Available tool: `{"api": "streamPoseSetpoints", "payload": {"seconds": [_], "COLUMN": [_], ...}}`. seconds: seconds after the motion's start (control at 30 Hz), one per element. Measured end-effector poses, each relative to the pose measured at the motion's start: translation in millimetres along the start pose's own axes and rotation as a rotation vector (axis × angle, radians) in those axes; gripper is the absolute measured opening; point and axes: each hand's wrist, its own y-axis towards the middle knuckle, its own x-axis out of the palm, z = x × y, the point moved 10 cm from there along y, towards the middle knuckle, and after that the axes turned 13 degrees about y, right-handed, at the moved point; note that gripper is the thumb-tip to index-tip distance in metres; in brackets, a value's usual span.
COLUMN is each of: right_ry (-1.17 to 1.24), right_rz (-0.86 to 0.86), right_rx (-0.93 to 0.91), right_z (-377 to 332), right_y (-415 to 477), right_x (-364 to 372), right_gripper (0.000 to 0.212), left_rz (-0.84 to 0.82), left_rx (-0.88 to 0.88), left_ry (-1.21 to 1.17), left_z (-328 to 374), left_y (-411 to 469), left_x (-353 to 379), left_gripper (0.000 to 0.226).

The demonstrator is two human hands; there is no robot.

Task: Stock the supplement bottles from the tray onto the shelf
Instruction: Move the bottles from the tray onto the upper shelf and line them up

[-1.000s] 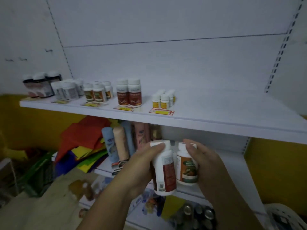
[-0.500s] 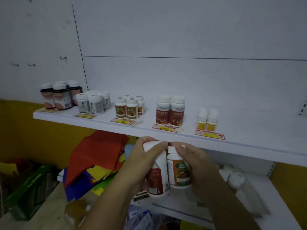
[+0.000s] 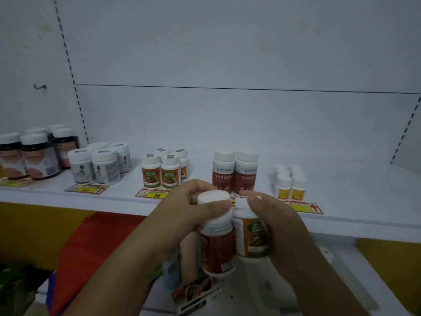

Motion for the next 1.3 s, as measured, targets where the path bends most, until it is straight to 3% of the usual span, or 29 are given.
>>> {"api": "streamPoseSetpoints", "payload": {"seconds": [0.13, 0.27, 0.4, 0.5, 0.6, 0.8, 0.97, 1.13, 1.3], "right_ry": [-0.030, -0.006, -0.006, -0.028, -0.123, -0.202, -0.177, -0.245, -0.203], "right_rz": [-0.025, -0.050, -0.017, 0.011, 0.028, 0.055, 0.110, 0.125, 0.112], "right_rx": [-0.092, -0.170, -0.282, -0.355, -0.370, -0.364, -0.383, -0.407, -0.433], "right_z": [-32.4, -71.2, -115.1, -137.0, -142.7, -142.2, -150.4, -151.6, -155.1], "right_y": [20.5, 39.7, 56.0, 72.3, 90.7, 114.7, 126.5, 132.2, 139.3], "right_x": [-2.7, -4.1, -12.9, -23.4, -27.6, -34.8, -39.1, -31.3, -18.8], "right_gripper": [0.030, 0.025, 0.037, 0.039, 0.041, 0.045, 0.040, 0.042, 0.036], "left_rz": [0.096, 0.111, 0.267, 0.414, 0.445, 0.279, -0.034, -0.290, -0.374], "left_rx": [0.065, 0.176, 0.295, 0.330, 0.322, 0.158, 0.011, -0.045, -0.038], "left_ry": [0.212, 0.441, 0.813, 0.880, 0.854, 0.956, 1.162, 1.318, 1.291], "left_z": [28.6, 74.2, 130.3, 164.2, 173.6, 119.7, 54.7, 15.6, 12.0], "left_y": [34.7, 57.5, 76.6, 100.7, 134.8, 215.1, 250.7, 257.4, 251.5], "left_x": [-12.4, -12.3, -27.1, -49.4, -60.2, -44.0, -16.8, 0.3, 3.7], "left_gripper": [0.052, 0.048, 0.061, 0.053, 0.045, 0.046, 0.055, 0.057, 0.062]}}
